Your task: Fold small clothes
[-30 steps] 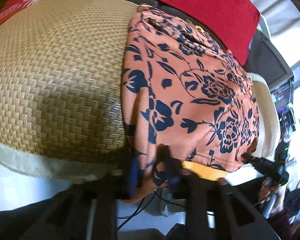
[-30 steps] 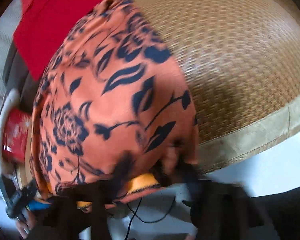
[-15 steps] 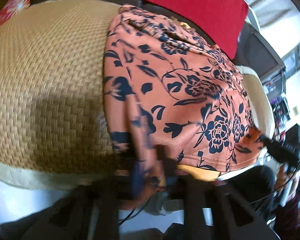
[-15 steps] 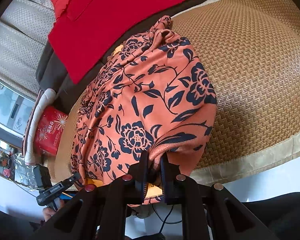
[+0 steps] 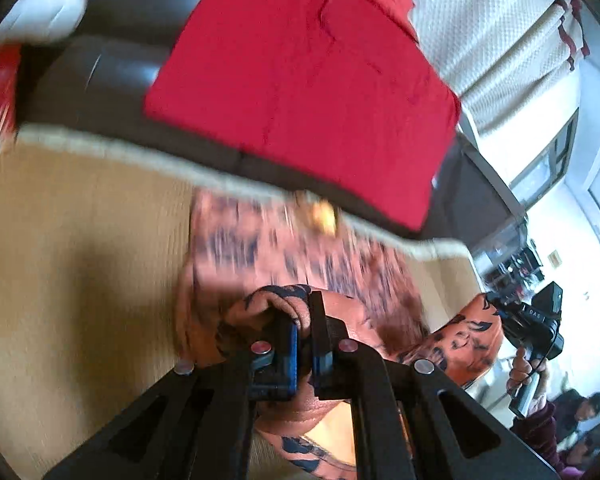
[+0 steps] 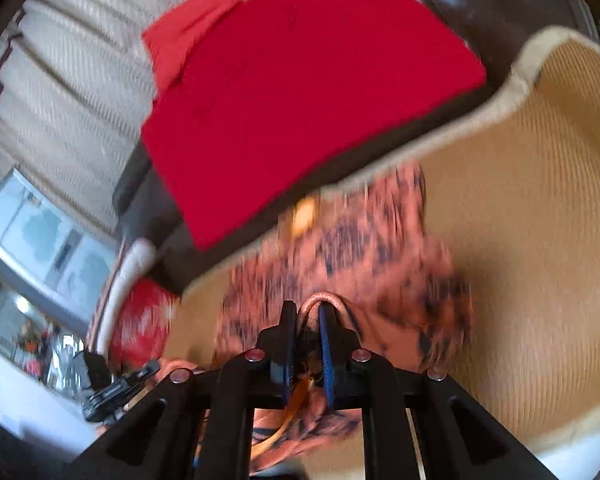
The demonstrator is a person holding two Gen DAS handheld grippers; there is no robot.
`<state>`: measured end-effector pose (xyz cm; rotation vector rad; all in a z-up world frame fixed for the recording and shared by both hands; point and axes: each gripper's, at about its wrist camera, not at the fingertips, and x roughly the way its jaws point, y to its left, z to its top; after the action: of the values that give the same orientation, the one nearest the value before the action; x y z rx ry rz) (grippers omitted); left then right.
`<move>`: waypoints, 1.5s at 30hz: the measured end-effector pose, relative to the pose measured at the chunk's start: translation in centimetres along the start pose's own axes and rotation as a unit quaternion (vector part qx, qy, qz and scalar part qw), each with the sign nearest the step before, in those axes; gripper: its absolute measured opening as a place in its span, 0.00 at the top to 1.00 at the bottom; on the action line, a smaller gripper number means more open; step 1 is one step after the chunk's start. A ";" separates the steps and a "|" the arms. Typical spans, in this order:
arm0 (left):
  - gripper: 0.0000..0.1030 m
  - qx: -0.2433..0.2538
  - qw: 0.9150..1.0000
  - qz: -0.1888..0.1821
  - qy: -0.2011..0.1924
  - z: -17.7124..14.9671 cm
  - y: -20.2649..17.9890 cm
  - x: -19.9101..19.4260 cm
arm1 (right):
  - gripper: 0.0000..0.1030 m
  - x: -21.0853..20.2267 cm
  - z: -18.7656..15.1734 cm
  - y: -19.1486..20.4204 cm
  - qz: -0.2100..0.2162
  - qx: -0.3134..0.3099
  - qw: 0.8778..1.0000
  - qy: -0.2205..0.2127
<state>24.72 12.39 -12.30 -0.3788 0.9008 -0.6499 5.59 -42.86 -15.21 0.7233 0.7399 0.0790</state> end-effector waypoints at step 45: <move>0.33 -0.146 0.989 0.003 0.035 4.6 8.0 12.1 | 0.34 29.5 0.6 17.1 -0.022 -0.277 0.942 0.190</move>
<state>36.75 10.57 -21.37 -0.6177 1.0672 -0.5294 31.03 -21.10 -21.52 0.1469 1.0432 0.3791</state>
